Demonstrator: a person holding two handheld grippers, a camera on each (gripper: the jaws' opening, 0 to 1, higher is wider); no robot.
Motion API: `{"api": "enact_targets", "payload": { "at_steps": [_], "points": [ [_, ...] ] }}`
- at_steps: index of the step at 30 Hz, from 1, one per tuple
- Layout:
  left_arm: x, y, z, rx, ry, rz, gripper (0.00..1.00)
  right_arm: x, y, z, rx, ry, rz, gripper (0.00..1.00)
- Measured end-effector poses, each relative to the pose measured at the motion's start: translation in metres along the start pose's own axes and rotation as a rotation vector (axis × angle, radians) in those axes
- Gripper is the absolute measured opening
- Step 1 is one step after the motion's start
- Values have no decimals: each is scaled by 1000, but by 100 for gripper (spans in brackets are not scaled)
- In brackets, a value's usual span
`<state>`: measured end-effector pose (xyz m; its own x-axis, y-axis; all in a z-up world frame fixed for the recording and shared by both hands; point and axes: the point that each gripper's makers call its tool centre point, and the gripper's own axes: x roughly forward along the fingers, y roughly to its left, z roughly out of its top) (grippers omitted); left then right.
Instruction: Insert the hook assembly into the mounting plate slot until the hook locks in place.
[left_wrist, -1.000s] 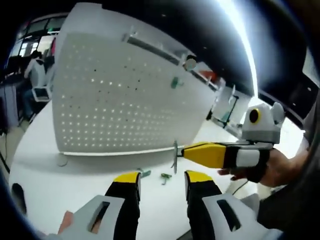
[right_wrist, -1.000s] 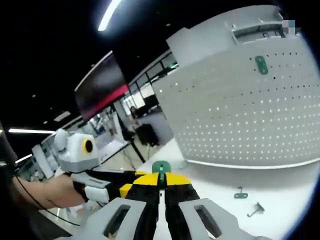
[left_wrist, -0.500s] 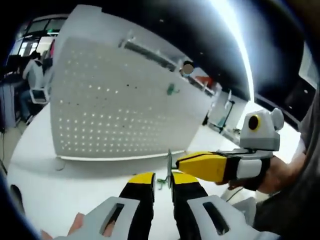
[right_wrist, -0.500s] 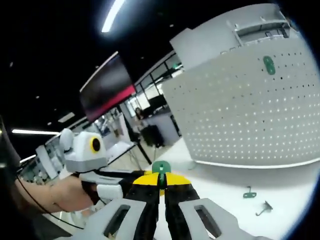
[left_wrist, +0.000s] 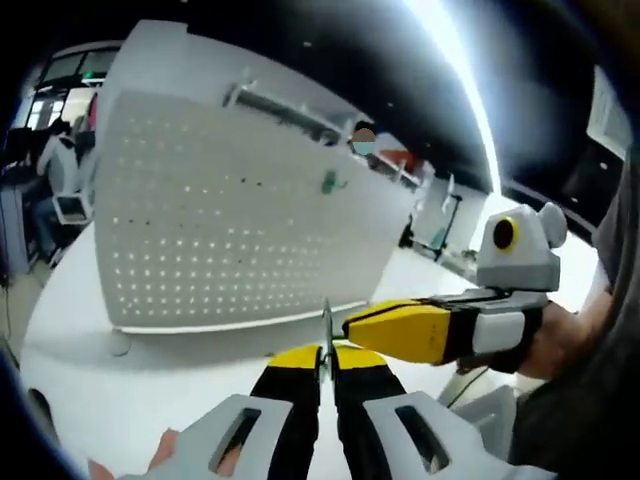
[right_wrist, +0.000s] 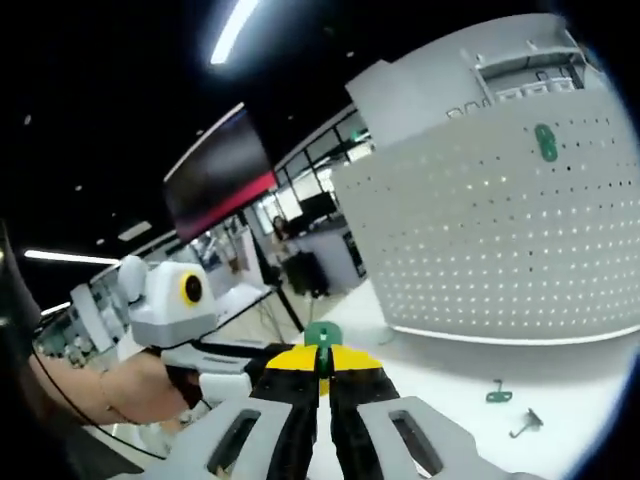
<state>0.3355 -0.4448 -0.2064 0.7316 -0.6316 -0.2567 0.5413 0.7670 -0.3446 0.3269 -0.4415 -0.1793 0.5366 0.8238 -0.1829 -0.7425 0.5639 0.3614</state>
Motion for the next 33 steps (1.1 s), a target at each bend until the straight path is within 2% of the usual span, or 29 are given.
{"api": "enact_targets", "payload": {
  "at_steps": [12, 18, 25, 28, 33],
  "points": [
    [-2, -5, 14, 31, -30, 7, 1, -3, 5, 14, -50, -14, 1, 1],
    [-2, -4, 20, 40, -41, 23, 1, -8, 4, 21, -31, -21, 10, 5],
    [-7, 8, 26, -5, -61, 63, 1, -25, 8, 27, -62, -37, 7, 8],
    [-7, 7, 27, -26, -72, 58, 1, -26, 9, 25, -102, -30, -2, 9],
    [-4, -1, 25, -34, -68, 38, 1, -25, 11, 27, -98, -40, -1, 9]
  ]
}}
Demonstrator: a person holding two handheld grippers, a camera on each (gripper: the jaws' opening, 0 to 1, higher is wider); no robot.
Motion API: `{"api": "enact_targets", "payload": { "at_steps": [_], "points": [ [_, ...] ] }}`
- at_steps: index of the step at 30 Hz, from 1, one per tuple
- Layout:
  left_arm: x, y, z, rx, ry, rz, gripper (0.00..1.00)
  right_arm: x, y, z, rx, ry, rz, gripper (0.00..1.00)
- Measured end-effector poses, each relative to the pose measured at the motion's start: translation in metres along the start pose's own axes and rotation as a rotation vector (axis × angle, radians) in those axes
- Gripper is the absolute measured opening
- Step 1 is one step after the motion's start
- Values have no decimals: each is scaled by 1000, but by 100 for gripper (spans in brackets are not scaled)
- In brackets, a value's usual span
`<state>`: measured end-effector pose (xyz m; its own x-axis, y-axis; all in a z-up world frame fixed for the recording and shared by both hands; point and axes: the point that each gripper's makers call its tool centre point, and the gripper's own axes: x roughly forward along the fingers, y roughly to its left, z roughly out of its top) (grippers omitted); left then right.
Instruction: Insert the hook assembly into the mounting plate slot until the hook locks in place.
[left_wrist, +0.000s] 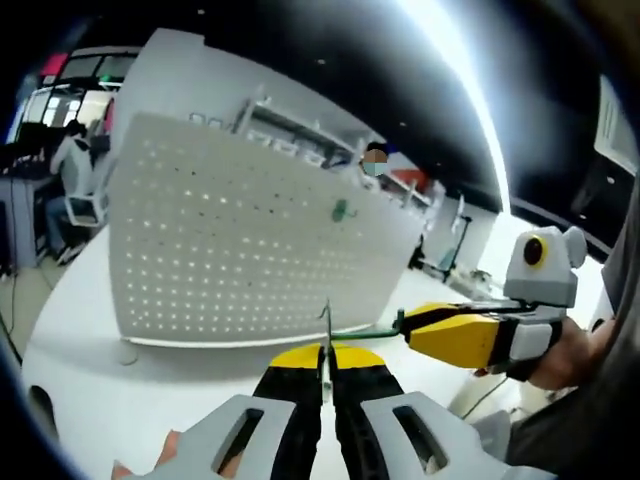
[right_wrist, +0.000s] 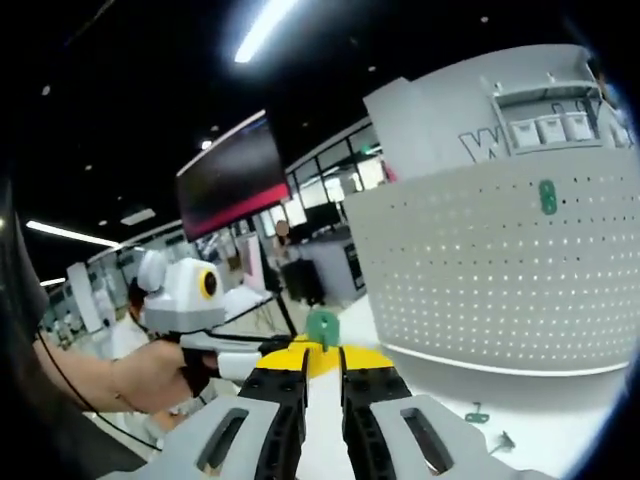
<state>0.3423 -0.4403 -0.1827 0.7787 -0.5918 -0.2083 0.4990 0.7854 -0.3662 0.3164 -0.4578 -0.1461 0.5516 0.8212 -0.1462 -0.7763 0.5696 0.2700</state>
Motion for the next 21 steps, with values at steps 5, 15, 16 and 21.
{"api": "enact_targets", "payload": {
  "at_steps": [5, 15, 16, 21],
  "points": [
    [2, -10, -1, 8, 3, -30, 1, 2, -3, 2, 0, -5, -10, 9],
    [3, -26, 5, 74, -15, -65, 1, 2, -4, 5, 59, -19, -11, 9],
    [3, -27, 5, 82, -16, -66, 1, 2, -4, 5, 67, -20, -11, 8],
    [0, -32, 10, 135, -39, -62, 1, 3, -1, 10, 137, -41, 7, 5]
  ]
}}
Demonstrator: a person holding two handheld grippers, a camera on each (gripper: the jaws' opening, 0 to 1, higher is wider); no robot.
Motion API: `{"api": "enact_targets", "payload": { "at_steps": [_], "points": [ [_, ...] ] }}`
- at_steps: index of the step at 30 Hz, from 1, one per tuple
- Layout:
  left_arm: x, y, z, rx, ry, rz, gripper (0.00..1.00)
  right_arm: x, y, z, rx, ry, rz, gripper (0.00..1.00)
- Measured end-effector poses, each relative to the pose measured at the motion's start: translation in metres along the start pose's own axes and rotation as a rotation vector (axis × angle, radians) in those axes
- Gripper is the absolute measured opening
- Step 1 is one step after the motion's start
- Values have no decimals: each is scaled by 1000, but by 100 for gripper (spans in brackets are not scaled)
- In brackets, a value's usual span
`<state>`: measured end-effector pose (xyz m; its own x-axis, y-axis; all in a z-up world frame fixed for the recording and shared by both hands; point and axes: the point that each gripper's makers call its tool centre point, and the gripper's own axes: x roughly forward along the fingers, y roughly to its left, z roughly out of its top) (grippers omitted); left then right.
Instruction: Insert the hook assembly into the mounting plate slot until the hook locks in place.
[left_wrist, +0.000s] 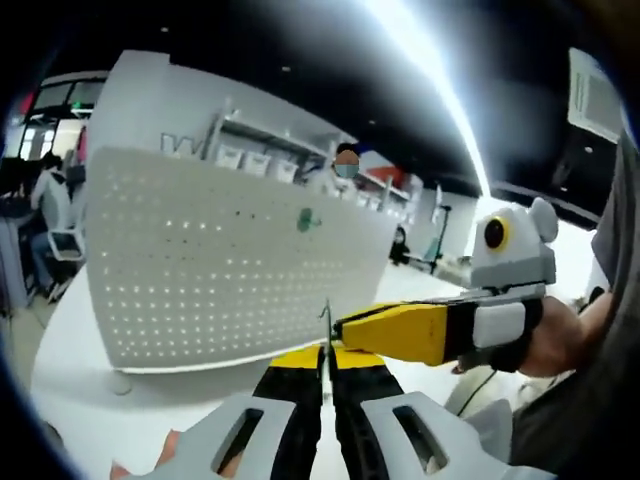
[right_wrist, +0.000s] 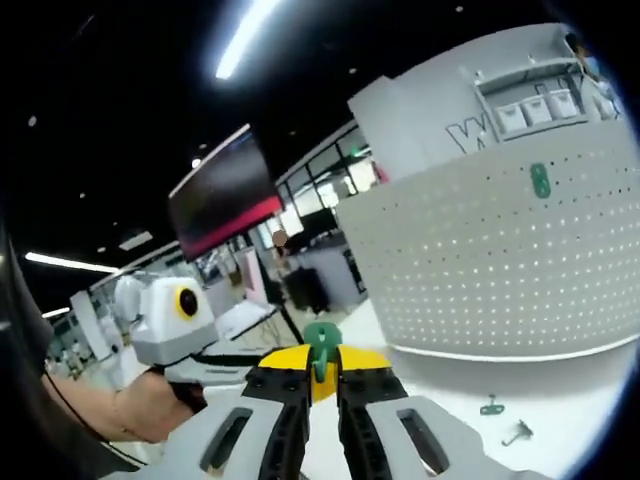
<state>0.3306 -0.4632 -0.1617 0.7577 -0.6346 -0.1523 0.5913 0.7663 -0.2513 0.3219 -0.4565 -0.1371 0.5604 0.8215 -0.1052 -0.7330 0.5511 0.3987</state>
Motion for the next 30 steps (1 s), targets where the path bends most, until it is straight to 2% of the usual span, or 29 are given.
{"api": "enact_targets", "payload": {
  "at_steps": [4, 7, 8, 9, 10, 12, 19, 25, 30],
  "points": [
    [-2, 1, 7, 34, -21, 18, 1, 1, 3, 3, 33, -19, 11, 3],
    [-3, 2, 8, 40, -14, 20, 1, 1, 4, 3, 53, -19, 9, 2],
    [-2, 3, 7, 49, -8, 22, 1, 2, 3, 2, 38, -15, 2, 1],
    [-3, 2, 7, 52, -6, 24, 1, 2, 2, 3, -29, -10, -2, 0],
    [-3, 3, 6, 62, -4, 29, 1, 3, 4, 2, -6, -9, -6, 0],
    [-3, 3, 7, 45, -11, 25, 2, 2, 4, 4, -7, -8, -7, 0],
    [-4, 4, 9, 60, -19, 21, 3, 3, 3, 5, -19, -10, -9, 0],
    [-3, 5, 2, 95, 8, 8, 6, 4, 3, 2, -47, 1, -4, 0],
    [-3, 5, -5, 98, 23, -1, 15, 4, 0, 3, -73, 1, -7, 0]
  ]
}}
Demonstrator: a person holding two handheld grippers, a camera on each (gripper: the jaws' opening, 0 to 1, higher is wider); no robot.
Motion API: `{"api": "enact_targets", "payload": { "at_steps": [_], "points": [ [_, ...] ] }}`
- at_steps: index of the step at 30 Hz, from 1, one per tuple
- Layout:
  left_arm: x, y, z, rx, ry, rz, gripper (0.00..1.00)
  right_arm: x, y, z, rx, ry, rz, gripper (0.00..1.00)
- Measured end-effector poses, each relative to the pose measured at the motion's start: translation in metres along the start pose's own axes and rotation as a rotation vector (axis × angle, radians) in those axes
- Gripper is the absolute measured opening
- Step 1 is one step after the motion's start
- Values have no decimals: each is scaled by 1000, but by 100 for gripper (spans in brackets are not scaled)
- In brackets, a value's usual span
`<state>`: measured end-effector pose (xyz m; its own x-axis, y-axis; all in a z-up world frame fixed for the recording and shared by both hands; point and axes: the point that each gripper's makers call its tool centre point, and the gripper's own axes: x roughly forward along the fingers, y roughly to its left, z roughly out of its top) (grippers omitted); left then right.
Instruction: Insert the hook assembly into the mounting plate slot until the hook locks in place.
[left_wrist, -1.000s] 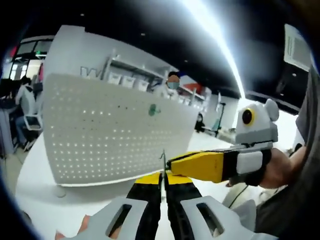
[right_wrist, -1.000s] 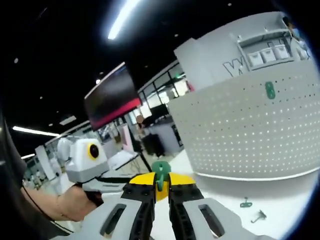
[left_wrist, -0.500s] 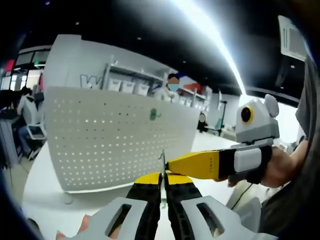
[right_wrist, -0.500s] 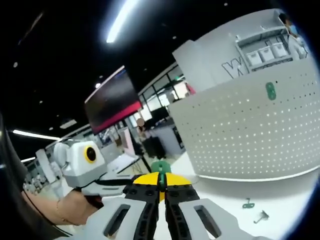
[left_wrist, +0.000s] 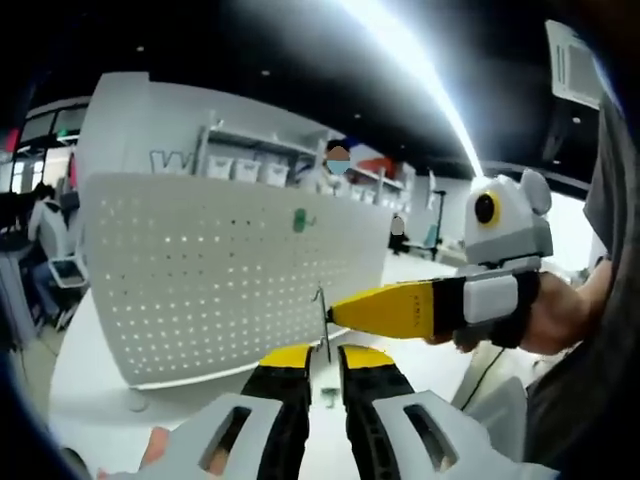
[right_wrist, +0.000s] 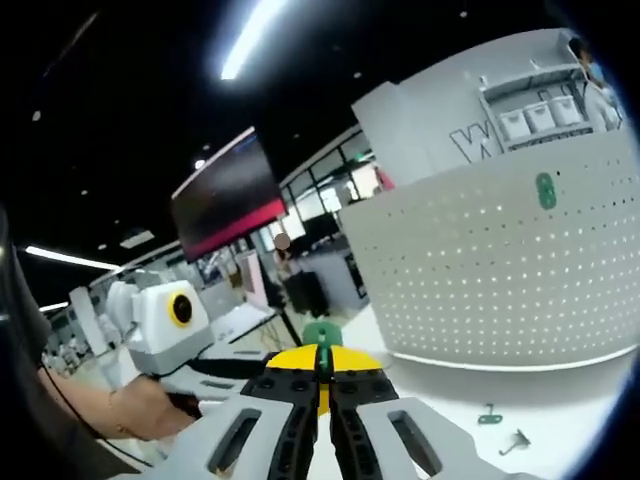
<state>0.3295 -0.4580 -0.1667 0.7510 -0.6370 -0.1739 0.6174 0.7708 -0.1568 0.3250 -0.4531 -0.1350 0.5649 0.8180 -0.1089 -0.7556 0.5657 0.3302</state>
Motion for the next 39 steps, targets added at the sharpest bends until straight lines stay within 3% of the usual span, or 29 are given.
{"api": "enact_targets", "payload": {
  "at_steps": [6, 12, 20, 27, 31, 39],
  "points": [
    [-1, -2, -3, 8, 10, -4, 35, 0, -2, -2, -27, 10, -2, 0],
    [-4, -4, 6, 32, -7, -5, 56, -1, -8, 6, -57, 3, -10, 0],
    [-6, -11, 16, -15, -51, -46, 79, -3, -22, 8, -94, 1, -44, 0],
    [-5, -17, 17, -59, -49, -64, 90, -7, -45, 14, -129, -25, -108, 0],
    [-4, -15, 18, -57, -57, -42, 97, -10, -57, 23, -170, -65, -163, 0],
    [-6, -9, 23, -48, -79, -17, 100, -15, -90, 29, -208, -106, -273, 0]
  ]
}}
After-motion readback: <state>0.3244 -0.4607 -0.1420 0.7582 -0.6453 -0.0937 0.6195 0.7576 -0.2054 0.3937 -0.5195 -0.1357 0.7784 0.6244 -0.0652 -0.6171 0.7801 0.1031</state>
